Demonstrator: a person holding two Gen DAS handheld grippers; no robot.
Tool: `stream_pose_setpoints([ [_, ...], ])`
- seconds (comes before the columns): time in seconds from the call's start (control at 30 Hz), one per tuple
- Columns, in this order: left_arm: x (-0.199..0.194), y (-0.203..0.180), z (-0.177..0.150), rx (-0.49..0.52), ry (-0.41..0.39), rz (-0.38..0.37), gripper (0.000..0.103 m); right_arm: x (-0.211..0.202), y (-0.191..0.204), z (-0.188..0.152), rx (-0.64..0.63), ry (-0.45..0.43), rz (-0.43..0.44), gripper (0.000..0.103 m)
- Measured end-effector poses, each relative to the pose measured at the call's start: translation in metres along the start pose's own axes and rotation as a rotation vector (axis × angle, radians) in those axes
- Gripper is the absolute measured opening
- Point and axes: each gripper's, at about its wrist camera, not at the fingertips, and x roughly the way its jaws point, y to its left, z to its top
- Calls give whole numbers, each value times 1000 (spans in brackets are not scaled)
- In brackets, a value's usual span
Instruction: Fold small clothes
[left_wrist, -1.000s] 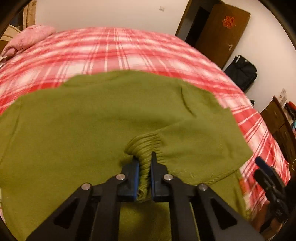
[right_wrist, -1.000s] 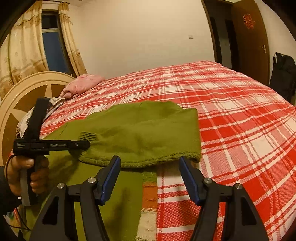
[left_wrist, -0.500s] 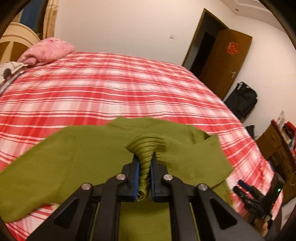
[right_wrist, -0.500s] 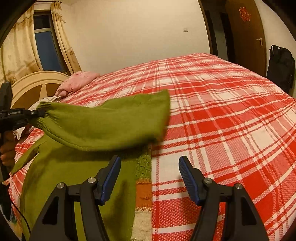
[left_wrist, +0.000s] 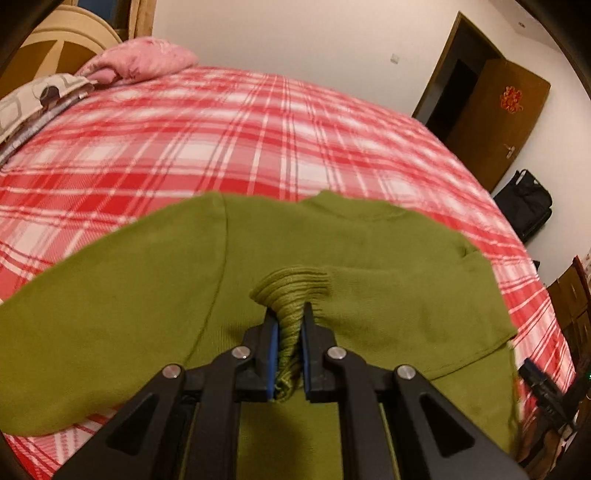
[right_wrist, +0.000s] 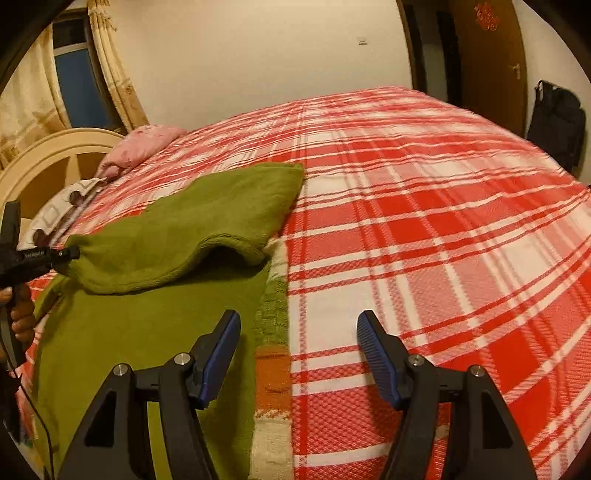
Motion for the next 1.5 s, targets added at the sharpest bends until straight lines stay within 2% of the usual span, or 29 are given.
stream_pose_setpoints([
  [0.07, 4, 1, -3, -3, 8, -9, 11, -1, 14, 8, -66, 2, -102, 67],
  [0.1, 5, 0, -3, 1, 6, -5, 11, 2, 27, 15, -140, 6, -164, 67],
  [0.17, 5, -1, -2, 5, -1, -2, 11, 15, 48, 27, -239, 32, -196, 67],
  [0.2, 4, 0, -1, 6, -2, 1, 11, 22, 53, 33, -249, 36, -191, 67],
  [0.27, 4, 2, -1, 12, 3, 22, 11, 35, 56, 44, -245, 35, -200, 67],
  [0.37, 4, 9, -4, 16, 36, 40, 15, 53, 45, 53, -191, 57, -275, 67],
  [0.43, 3, 11, -9, 41, 53, 52, 18, 52, 33, 49, -128, 69, -271, 67],
  [0.5, 1, 13, -14, 75, 58, 105, 20, 46, 30, 38, -132, 87, -281, 70],
  [0.53, -2, 15, -15, 74, 57, 101, 21, 43, 28, 34, -135, 89, -292, 70],
  [0.6, -10, 22, -16, 65, 43, 91, 39, 32, 23, 31, -131, 85, -311, 70],
  [0.67, -20, 25, -18, 70, 14, 101, 47, 21, 26, 32, -153, 67, -350, 70],
  [0.7, -23, 25, -19, 77, 2, 125, 60, 13, 28, 33, -167, 49, -365, 70],
  [0.73, -29, 25, -21, 83, -21, 157, 67, 8, 32, 35, -175, 37, -365, 70],
  [0.77, -33, 23, -23, 90, -42, 160, 77, 2, 38, 38, -183, 17, -357, 70],
  [0.8, -36, 21, -25, 105, -54, 153, 78, 1, 43, 43, -189, 4, -342, 70],
  [0.9, -28, 7, -29, 162, -32, 169, 78, 7, 73, 55, -250, -20, -210, 70],
  [0.97, -17, 4, -30, 168, -17, 205, 78, 18, 92, 58, -302, -33, -180, 70],
  [1.03, -6, 4, -33, 184, 20, 267, 78, 41, 108, 59, -333, 12, -167, 70],
  [1.17, -10, 4, -44, 236, 26, 282, 82, 75, 103, 52, -301, 142, -178, 70],
  [1.23, -18, 4, -52, 249, 20, 278, 82, 68, 99, 46, -297, 133, -170, 70],
  [1.37, -35, 11, -55, 215, -31, 249, 82, 54, 111, 51, -316, 156, -182, 70],
  [1.43, -45, 17, -50, 166, -75, 233, 82, 50, 134, 59, -327, 144, -115, 70],
  [1.5, -49, 22, -42, 132, -111, 256, 86, 54, 163, 69, -341, 153, -19, 70],
])
